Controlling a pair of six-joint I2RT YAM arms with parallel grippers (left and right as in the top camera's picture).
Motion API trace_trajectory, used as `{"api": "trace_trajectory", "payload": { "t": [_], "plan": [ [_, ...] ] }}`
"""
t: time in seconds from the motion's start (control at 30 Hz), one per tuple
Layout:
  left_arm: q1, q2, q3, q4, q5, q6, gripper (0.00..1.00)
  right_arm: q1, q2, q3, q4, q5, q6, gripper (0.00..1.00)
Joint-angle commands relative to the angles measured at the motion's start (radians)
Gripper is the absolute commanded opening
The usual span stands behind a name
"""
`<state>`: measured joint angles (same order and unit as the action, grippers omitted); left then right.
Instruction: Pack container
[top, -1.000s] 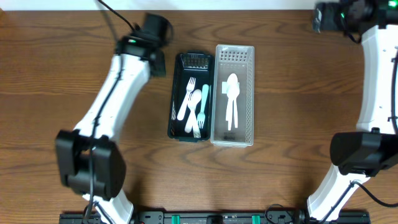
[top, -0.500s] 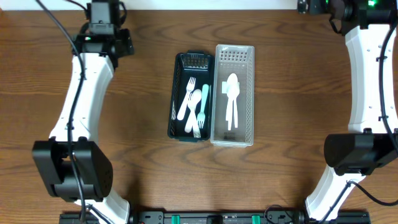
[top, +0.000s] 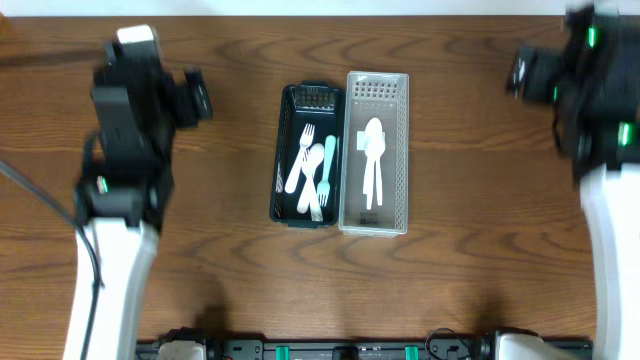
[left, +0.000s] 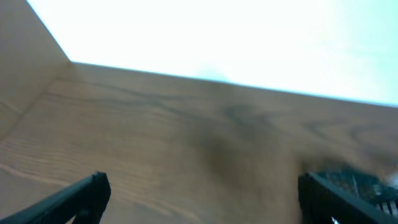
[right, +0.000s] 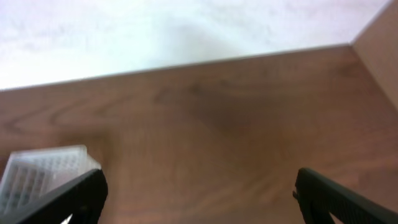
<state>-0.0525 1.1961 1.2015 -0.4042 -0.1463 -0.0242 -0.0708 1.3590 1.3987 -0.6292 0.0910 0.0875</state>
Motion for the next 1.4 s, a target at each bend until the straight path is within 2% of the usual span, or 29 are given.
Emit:
{"api": "trace_trajectory", "payload": {
  "t": [0.0,0.27,0.43,0.57,0.8,1.0,1.13,1.37],
  "plan": [
    [-0.031,-0.154,-0.228,0.088,0.031,0.075,0.98,0.007,-0.185,-0.245,0.087,0.025,0.023,0.99],
    [-0.099,-0.557,-0.692,0.225,0.031,0.08,0.98,0.02,-0.491,-0.699,0.272,0.133,0.073,0.99],
    [-0.101,-0.796,-0.844,0.219,0.031,0.08,0.98,0.02,-0.58,-0.856,0.312,0.13,0.073,0.99],
    [-0.101,-0.917,-0.861,0.18,0.03,0.08,0.98,0.02,-0.592,-0.896,0.262,0.13,0.073,0.99],
    [-0.101,-0.942,-0.861,0.181,0.031,0.08,0.98,0.019,-0.575,-0.897,0.084,0.13,0.073,0.99],
    [-0.101,-0.941,-0.861,0.177,0.031,0.08,0.98,0.021,-0.571,-0.897,-0.003,0.13,0.073,0.99],
    [-0.101,-0.936,-0.861,0.177,0.031,0.08,0.98,0.079,-0.671,-0.897,-0.05,0.122,0.072,0.99],
    [-0.101,-0.935,-0.861,0.174,0.031,0.08,0.98,0.084,-0.815,-0.897,-0.064,0.119,0.073,0.99]
  ]
}}
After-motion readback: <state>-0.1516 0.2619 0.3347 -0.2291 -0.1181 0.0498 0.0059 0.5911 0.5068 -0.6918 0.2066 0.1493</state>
